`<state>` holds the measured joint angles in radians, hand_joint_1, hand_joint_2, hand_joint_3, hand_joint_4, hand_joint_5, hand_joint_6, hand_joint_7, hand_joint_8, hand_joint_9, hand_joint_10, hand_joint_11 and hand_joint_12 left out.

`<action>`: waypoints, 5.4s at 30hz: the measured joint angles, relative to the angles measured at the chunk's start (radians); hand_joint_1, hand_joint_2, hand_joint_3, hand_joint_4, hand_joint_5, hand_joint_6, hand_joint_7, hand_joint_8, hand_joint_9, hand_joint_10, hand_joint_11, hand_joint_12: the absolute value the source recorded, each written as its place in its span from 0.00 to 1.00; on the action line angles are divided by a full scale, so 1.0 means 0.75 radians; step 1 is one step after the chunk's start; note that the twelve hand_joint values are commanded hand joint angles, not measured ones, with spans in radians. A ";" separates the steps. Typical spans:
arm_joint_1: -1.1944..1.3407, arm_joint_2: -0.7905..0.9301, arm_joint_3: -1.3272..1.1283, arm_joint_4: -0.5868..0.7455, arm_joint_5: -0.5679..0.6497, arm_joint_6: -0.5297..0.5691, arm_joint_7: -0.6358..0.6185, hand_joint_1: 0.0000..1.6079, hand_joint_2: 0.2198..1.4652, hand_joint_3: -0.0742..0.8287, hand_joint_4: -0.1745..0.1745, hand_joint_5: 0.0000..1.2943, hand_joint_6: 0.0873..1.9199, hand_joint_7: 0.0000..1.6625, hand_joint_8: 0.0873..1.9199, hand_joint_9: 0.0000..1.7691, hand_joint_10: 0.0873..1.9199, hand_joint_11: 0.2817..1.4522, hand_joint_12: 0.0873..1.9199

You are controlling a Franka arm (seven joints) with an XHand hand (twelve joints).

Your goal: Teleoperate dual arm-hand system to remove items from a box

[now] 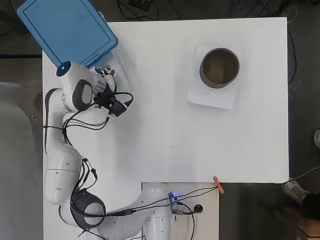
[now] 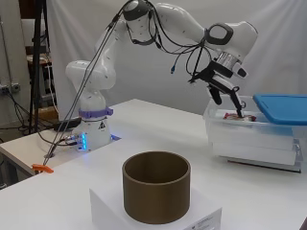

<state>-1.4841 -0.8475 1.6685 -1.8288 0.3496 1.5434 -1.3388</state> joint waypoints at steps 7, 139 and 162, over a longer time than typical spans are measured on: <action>0.016 -0.005 0.013 0.022 -0.033 0.023 -0.042 0.11 0.56 0.07 0.46 0.13 0.00 0.14 0.00 0.17 0.00 0.13 0.00; 1.258 1.363 -1.828 0.138 -0.898 0.161 0.592 0.75 0.81 0.08 0.00 0.59 0.54 0.50 0.78 0.58 0.83 0.30 0.82; 1.380 1.737 -2.036 0.583 -1.006 -0.076 0.670 0.00 0.36 0.09 0.47 0.00 0.00 0.08 0.00 0.17 0.00 0.11 0.00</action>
<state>-0.4490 0.4550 0.1412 -1.3913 -0.4052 1.4868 -0.8360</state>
